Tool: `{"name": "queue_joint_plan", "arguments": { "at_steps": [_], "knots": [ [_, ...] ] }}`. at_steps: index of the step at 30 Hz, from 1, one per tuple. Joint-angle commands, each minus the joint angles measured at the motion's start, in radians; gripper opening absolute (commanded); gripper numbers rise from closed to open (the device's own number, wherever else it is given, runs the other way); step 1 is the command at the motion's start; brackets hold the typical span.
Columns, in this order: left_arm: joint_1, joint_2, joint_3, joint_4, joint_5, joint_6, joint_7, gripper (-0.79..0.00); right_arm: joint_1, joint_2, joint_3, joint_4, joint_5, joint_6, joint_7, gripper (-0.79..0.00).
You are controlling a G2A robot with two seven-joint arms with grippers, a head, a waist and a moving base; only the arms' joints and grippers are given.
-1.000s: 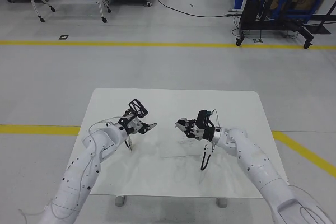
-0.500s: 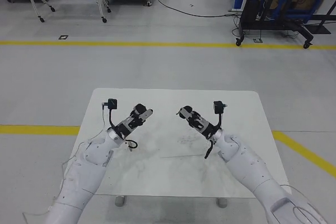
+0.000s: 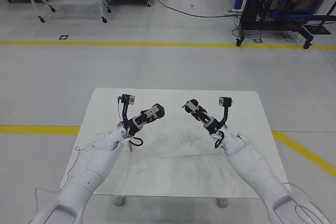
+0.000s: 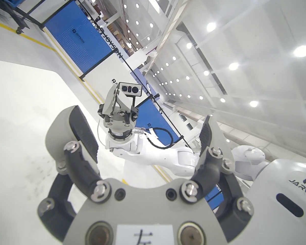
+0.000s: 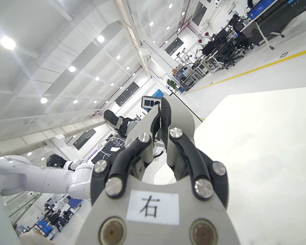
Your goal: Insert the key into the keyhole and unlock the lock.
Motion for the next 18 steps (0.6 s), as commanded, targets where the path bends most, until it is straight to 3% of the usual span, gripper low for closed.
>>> {"name": "queue_joint_plan", "arguments": {
  "at_steps": [1, 6, 14, 15, 18],
  "knots": [
    [0.005, -0.001, 0.000, -0.018, 0.017, 0.005, 0.016, 0.000, 0.000, 0.000, 0.000, 0.000, 0.000, 0.000, 0.000, -0.785],
    [0.017, 0.006, -0.012, -0.067, 0.151, -0.009, 0.037, 0.000, -0.020, -0.009, -0.015, -0.037, -0.020, 0.088, -0.008, -0.785],
    [0.043, 0.000, 0.013, -0.124, 0.413, 0.083, 0.187, -0.012, -0.023, -0.017, -0.014, -0.050, 0.026, 0.130, 0.056, -0.785],
    [0.045, -0.001, 0.015, -0.130, 0.418, 0.087, 0.196, -0.052, -0.024, -0.016, -0.011, -0.050, 0.032, 0.130, 0.067, -0.785],
    [0.047, -0.004, 0.018, -0.135, 0.408, 0.096, 0.207, -0.268, -0.027, -0.015, -0.003, -0.052, 0.044, 0.130, 0.092, -0.785]
  ]
}}
